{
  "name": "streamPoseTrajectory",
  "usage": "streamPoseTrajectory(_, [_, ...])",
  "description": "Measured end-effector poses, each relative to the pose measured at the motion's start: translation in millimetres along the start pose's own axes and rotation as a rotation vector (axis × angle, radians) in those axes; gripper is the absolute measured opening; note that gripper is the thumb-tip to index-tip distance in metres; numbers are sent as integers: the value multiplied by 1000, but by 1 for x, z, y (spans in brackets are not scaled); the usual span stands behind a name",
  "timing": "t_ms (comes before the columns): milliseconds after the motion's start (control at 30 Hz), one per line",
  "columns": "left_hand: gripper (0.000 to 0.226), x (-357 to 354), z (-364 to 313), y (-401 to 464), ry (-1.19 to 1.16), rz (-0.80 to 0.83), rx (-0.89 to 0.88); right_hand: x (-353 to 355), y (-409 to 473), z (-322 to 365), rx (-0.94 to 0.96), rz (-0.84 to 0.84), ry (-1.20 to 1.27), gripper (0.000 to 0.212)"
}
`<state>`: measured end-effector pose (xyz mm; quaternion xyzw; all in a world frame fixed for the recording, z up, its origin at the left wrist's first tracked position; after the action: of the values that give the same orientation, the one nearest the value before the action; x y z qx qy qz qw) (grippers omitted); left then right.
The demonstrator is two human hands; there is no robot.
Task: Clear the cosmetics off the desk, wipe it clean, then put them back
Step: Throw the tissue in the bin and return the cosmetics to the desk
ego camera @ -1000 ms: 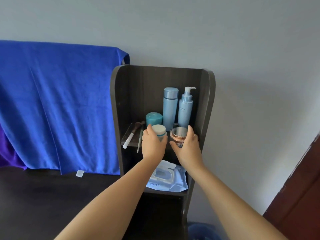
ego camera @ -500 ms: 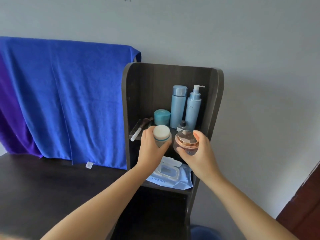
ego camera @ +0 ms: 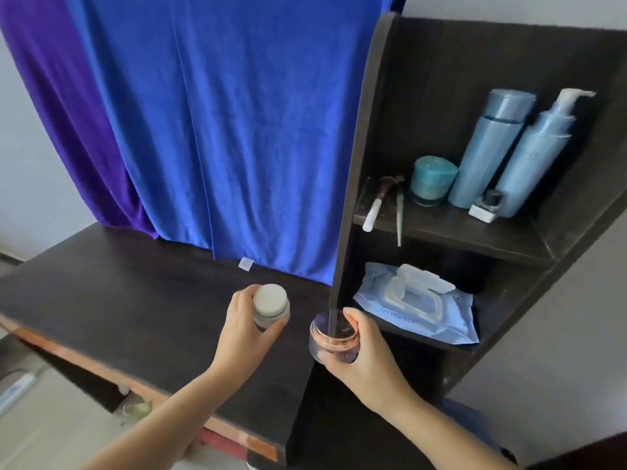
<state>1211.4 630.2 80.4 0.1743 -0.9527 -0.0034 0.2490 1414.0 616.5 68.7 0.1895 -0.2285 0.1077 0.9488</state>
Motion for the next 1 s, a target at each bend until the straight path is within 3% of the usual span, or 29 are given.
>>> streamPoseTrajectory(300, [51,-30,119,121,147,227,170,-117,88,-97,-399,-334,29,57])
streamPoseTrajectory(533, [51,-88,141,184,177,355,108,-126,121,-142,-442,-577,-252,67])
streamPoseTrajectory(700, [52,-96,149,189,193,367,94,-133,120,-145,-433,-565,-374,72])
streamPoseTrajectory(900, [75,-84,132,187,218,396,34,-125,126,-133,-414,-470,-307,106])
streamPoseTrajectory(1000, [69,-61,95,180,150,346,-34,-110,126,-94,-303,-423,-338,101])
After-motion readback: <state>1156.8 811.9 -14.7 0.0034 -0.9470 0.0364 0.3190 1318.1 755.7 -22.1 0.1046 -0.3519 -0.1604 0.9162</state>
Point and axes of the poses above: each hand's wrist, its own y-axis towards the middle knuckle, its own x-axis out of the back of the hand, z = x × y, the point moved 7 cm from there along y, towards the middle knuckle, and after that the axes turned 14 degrees about x, right-handed, at the moved point
